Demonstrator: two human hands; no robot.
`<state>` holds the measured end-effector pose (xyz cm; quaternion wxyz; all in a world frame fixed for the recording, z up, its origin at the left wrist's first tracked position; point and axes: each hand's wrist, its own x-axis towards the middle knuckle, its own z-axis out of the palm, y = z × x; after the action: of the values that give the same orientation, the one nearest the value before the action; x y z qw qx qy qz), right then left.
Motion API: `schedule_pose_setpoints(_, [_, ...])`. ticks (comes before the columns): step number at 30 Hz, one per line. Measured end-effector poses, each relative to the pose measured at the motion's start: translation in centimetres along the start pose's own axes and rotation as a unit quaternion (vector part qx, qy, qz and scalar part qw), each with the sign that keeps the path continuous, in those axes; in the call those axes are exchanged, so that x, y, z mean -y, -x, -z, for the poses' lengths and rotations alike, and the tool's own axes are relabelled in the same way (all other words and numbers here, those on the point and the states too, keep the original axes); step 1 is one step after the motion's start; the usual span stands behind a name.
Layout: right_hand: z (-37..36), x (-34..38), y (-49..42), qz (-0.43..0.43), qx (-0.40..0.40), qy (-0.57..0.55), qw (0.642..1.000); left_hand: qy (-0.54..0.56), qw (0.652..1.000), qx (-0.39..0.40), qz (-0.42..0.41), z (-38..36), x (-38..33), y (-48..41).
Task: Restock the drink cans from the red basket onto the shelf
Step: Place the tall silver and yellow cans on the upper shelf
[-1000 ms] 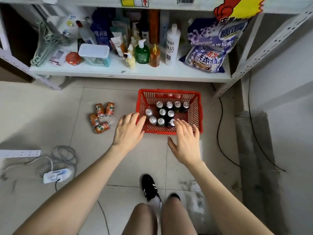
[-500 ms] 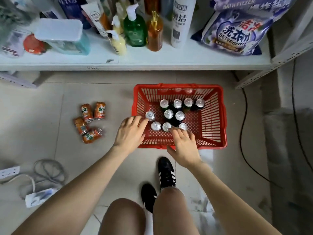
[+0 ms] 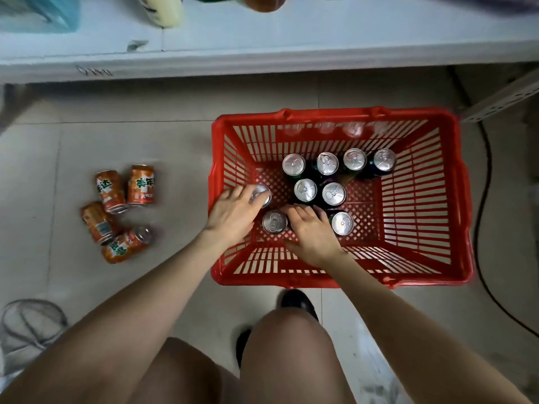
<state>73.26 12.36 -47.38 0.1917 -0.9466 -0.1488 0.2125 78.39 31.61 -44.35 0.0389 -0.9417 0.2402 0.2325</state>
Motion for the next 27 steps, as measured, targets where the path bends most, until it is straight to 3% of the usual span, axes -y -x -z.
schedule_pose_setpoints(14, [-5.2,-1.7,-3.6,-0.033,-0.007,-0.050,0.998,0.014,0.998,0.062,-0.005,-1.9,0.6,-6.1])
schedule_pose_setpoints(27, [-4.3,-2.9,-4.0,-0.060,-0.004,-0.204,0.977,0.148,0.987,0.061,-0.008,-2.2,1.7,-7.9])
